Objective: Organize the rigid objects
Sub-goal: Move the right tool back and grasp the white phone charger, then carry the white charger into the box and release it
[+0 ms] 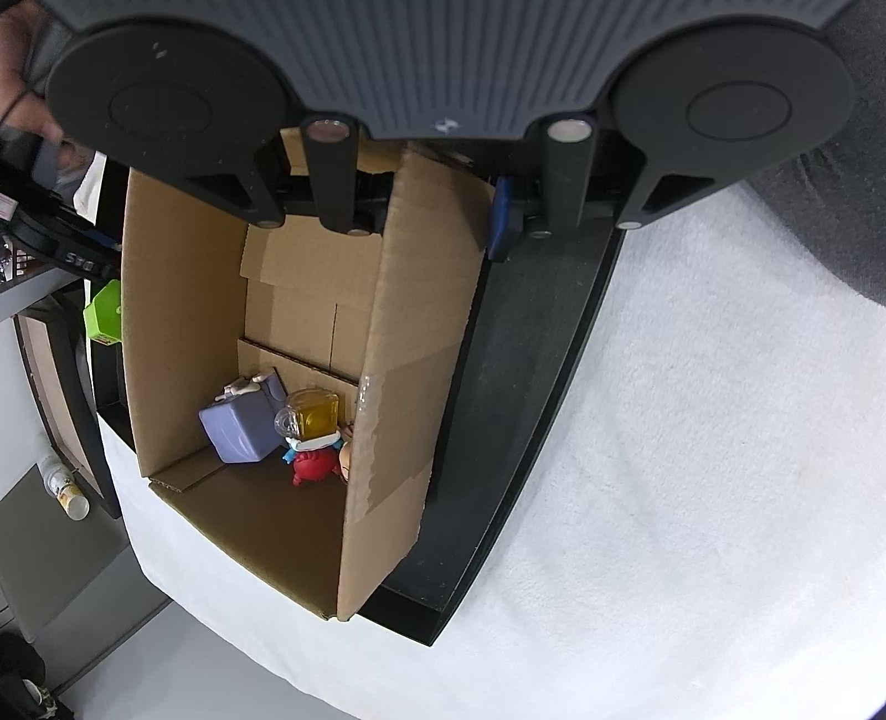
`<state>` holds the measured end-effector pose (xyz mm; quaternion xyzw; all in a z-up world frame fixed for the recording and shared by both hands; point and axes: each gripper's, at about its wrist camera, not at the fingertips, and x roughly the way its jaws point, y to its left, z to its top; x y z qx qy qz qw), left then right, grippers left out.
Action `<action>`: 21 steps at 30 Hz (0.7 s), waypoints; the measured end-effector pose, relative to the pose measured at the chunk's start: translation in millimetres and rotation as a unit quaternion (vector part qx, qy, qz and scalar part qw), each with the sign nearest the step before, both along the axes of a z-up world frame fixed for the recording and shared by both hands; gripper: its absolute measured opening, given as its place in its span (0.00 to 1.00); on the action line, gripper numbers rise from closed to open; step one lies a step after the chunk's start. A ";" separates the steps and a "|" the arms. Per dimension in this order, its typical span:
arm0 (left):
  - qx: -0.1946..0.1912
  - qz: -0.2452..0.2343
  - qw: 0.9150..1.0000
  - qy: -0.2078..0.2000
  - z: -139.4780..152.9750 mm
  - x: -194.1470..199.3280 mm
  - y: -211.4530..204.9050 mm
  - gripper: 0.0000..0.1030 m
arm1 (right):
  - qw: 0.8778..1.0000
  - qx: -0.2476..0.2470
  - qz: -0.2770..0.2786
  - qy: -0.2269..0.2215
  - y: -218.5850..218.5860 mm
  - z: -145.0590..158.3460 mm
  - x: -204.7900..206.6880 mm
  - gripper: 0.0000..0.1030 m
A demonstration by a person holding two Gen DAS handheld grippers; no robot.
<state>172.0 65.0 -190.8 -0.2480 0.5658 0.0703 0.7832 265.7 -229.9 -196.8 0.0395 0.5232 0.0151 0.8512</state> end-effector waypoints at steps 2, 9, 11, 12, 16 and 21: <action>-0.001 0.001 1.000 0.001 0.0 0.0 0.5 0.28 | 1.000 0.007 0.000 -0.006 -3.2 7.2 -3.2 0.37; -0.001 0.006 1.000 0.003 -0.5 0.0 -0.2 0.28 | 0.999 0.031 0.007 -0.025 -7.0 29.1 -12.2 0.37; 0.000 0.007 1.000 0.003 0.3 0.2 -0.2 0.28 | 0.999 0.036 0.006 -0.031 -7.2 34.6 -14.5 0.37; -0.001 0.008 1.000 0.002 0.2 0.0 0.1 0.28 | 0.999 0.040 0.006 -0.034 -7.3 37.9 -15.3 0.37; -0.002 0.009 1.000 0.003 -0.2 0.0 0.8 0.28 | 0.997 0.049 0.014 -0.051 -3.8 53.0 -17.7 0.37; -0.003 0.011 1.000 0.005 0.1 0.9 1.6 0.28 | 0.996 0.056 0.027 -0.068 4.7 71.5 -20.8 0.37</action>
